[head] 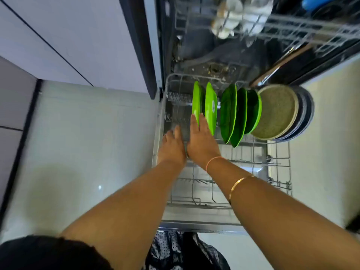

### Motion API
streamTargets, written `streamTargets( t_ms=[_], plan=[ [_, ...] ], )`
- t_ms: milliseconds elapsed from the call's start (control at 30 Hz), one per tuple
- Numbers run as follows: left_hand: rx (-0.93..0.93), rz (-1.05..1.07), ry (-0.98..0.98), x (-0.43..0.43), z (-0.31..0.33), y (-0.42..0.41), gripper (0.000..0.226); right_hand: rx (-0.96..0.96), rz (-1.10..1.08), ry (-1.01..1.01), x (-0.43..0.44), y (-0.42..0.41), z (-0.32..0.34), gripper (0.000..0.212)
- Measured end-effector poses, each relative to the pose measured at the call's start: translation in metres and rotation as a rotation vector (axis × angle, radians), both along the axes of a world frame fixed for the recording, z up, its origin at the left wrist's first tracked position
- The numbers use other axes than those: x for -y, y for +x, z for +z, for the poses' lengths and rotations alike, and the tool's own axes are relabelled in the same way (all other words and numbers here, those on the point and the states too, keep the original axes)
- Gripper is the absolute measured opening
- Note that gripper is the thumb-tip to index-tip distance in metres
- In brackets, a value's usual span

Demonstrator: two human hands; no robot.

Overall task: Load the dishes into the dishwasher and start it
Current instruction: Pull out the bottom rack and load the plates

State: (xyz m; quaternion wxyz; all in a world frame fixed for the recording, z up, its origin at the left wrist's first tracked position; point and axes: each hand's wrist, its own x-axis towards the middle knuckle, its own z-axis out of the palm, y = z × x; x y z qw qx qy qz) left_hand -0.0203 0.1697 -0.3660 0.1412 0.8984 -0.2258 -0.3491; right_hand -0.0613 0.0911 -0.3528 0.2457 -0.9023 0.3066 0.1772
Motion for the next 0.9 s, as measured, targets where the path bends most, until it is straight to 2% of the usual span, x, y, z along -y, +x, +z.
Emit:
streamTargets(
  t_ms=[167,267,433,600,900],
  plan=[
    [-0.013,0.180,0.018,-0.056,0.112,0.007,0.073,0.073,0.224,-0.016,-0.042,0.013,0.112,0.074],
    [0.067,0.218,0.012,-0.095,0.182,0.011,0.077,0.127,0.434,-0.104,-0.071,0.025,0.180,0.068],
    [0.297,0.286,-0.008,-0.155,0.264,0.033,0.076,0.193,0.623,-0.215,-0.124,0.054,0.270,0.073],
    [0.459,0.349,0.006,-0.211,0.317,0.078,0.073,0.293,0.645,-0.210,-0.183,0.099,0.326,0.072],
    [0.644,0.334,-0.061,-0.347,0.377,0.186,0.066,0.452,0.615,-0.176,-0.309,0.218,0.367,0.071]
  ],
)
